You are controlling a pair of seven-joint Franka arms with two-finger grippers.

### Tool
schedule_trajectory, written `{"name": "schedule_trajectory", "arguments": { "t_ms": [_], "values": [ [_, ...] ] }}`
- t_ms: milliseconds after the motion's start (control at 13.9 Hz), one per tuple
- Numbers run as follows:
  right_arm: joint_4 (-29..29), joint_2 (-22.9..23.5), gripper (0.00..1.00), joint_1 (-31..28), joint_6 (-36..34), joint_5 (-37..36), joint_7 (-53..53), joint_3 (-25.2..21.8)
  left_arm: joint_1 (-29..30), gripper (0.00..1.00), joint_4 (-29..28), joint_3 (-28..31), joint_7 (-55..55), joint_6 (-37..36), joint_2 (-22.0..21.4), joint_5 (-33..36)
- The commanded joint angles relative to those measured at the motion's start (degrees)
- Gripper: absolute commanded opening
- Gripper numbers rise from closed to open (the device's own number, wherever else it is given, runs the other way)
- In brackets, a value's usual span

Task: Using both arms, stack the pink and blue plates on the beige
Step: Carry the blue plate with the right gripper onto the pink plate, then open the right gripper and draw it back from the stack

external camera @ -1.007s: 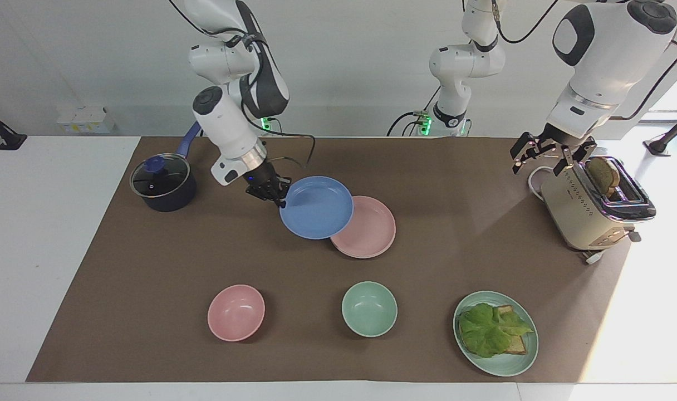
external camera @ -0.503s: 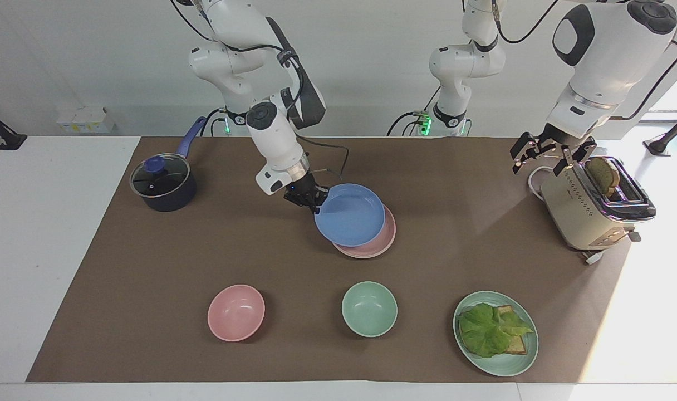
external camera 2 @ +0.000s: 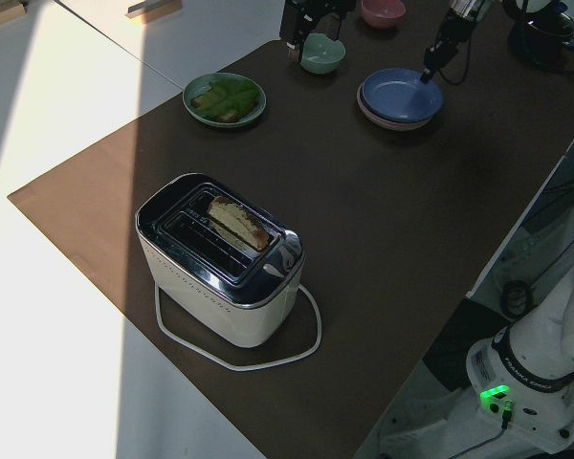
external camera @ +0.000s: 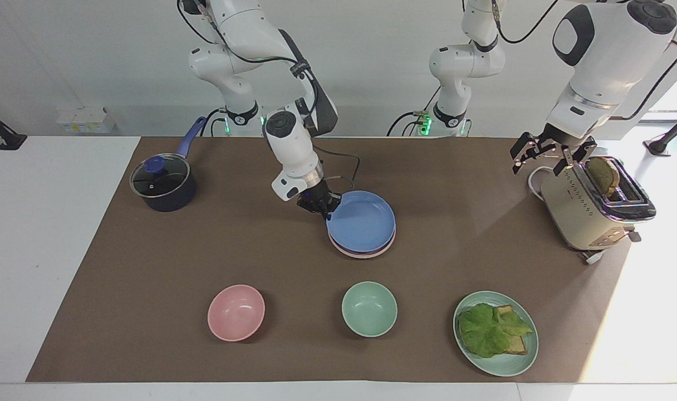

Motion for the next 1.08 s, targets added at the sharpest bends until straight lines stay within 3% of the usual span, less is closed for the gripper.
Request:
{"name": "schedule_trajectory", "arguments": {
  "t_ms": [0,72,216,359,503,1007],
  "values": [
    [0.98,0.35,0.13,-0.03,-0.29,-1.88,2.44,-0.13,0.84,1.0,-0.02,-0.58,0.71,-0.69,-0.26,0.73],
    [0.98,0.35,0.33,-0.03,-0.29,-2.14,2.44,-0.13,0.84,1.0,-0.02,-0.58,0.71,-0.69,-0.26,0.73],
    [1.33,0.26,0.91,-0.12,-0.29,-6.08,2.53,-0.13,0.76,1.0,-0.02,-0.49,0.71,-0.69,-0.26,0.73],
    [1.69,-2.1,1.0,-1.08,-1.95,-6.45,2.7,-0.39,0.84,1.0,-0.02,-0.49,0.71,-0.69,-0.26,0.73],
    [1.69,-6.31,1.0,-3.18,-6.68,-6.63,2.44,-1.0,0.84,1.0,-0.02,-0.58,0.71,-0.69,-0.26,0.73],
    [1.77,-20.56,1.0,-23.12,-24.09,-12.43,-10.37,-1.0,0.76,1.0,-0.02,-0.49,0.71,-0.69,-0.26,0.73]
  ]
}}
